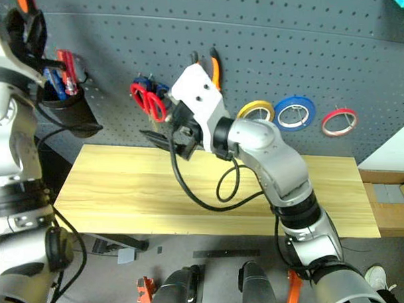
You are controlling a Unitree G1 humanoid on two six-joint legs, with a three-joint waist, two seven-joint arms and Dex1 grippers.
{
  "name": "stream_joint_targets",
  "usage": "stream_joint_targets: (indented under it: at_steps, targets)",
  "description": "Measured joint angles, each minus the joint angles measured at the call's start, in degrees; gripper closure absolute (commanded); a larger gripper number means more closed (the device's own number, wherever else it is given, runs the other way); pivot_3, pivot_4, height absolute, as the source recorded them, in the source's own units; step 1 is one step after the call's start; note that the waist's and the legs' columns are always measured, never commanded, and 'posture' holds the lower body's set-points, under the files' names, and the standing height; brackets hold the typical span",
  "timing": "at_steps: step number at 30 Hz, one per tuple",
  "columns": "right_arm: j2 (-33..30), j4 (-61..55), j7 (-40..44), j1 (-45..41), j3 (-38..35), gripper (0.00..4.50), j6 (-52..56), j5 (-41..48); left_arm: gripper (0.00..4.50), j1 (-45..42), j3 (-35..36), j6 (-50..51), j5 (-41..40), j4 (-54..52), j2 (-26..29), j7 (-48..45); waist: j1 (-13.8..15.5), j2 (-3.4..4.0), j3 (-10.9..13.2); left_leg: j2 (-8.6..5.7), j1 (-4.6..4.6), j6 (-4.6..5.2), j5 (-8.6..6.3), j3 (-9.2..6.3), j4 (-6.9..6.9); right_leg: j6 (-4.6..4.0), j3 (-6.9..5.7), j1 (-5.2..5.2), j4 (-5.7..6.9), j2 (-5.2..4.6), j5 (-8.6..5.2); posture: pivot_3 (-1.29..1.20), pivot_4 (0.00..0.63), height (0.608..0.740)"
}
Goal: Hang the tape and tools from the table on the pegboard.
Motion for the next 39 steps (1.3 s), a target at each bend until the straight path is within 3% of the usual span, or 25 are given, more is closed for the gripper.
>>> stream_joint_targets:
  at_steps: [10,11,18,24,31,35,39]
  targets:
    - [0.3,0.8,-0.5,0.0,-0.4,0.00,-0.4,-0.4,3.70,-1.2,-0.2,-10.4,1.9,13.3,0.2,1.6,0.1,-0.06,0.0,0.00,-0.01,0.00,0.00,0.00,0.03,-0.01,0.02,-0.04,0.07,-0.01,0.01,-0.10,0.162,0.740]
    - [0.3,0.8,-0.5,0.0,-0.4,0.00,-0.4,-0.4,2.96,-0.7,-0.2,-11.1,2.1,13.6,0.1,2.1,0.0,-0.06,-0.1,0.00,-0.01,0.00,0.00,0.00,0.03,-0.01,0.03,-0.06,0.09,-0.02,0.01,-0.10,0.161,0.740]
    - [0.3,0.7,0.3,0.0,-0.4,0.00,-0.4,0.0,0.62,2.0,-0.6,-12.6,2.1,14.2,-2.4,3.2,-0.2,-0.32,-0.3,0.00,-0.01,0.00,0.00,0.00,0.08,-0.04,0.03,-0.08,0.20,-0.02,0.03,-0.11,0.155,0.740]
    - [-0.4,-0.1,0.5,0.1,-1.4,0.00,-0.4,0.2,0.62,1.8,-1.9,-4.8,3.1,1.3,-3.2,7.0,-0.4,-0.48,-0.5,-0.01,-0.03,0.00,0.00,-0.06,0.08,-0.04,0.05,-0.09,0.22,-0.03,0.03,-0.08,0.145,0.740]
    - [-6.4,-5.9,3.5,5.0,-7.0,0.00,0.9,5.0,0.62,2.8,-8.9,14.1,-1.6,-18.8,-10.5,6.4,0.3,-0.50,-1.5,-0.02,-0.02,0.00,0.00,0.02,0.11,-0.04,0.03,0.00,0.23,-0.01,0.03,-0.06,0.134,0.740]
    - [-12.3,-7.9,5.6,12.9,-8.9,0.00,1.4,6.5,0.62,9.4,-14.2,21.1,-6.9,-30.5,-10.8,0.2,0.1,-0.20,-2.4,0.00,0.04,0.01,0.00,0.12,0.07,-0.04,0.10,0.07,0.16,0.01,0.03,-0.07,0.121,0.740]
    - [-13.4,-10.1,4.9,20.8,-9.7,0.00,-0.3,6.3,0.62,18.5,-19.1,24.1,-9.3,-35.4,-10.9,-4.6,-0.1,0.28,-3.1,0.06,0.36,0.02,0.00,0.25,0.07,-0.04,0.22,0.28,0.29,0.12,0.01,-0.08,0.106,0.740]
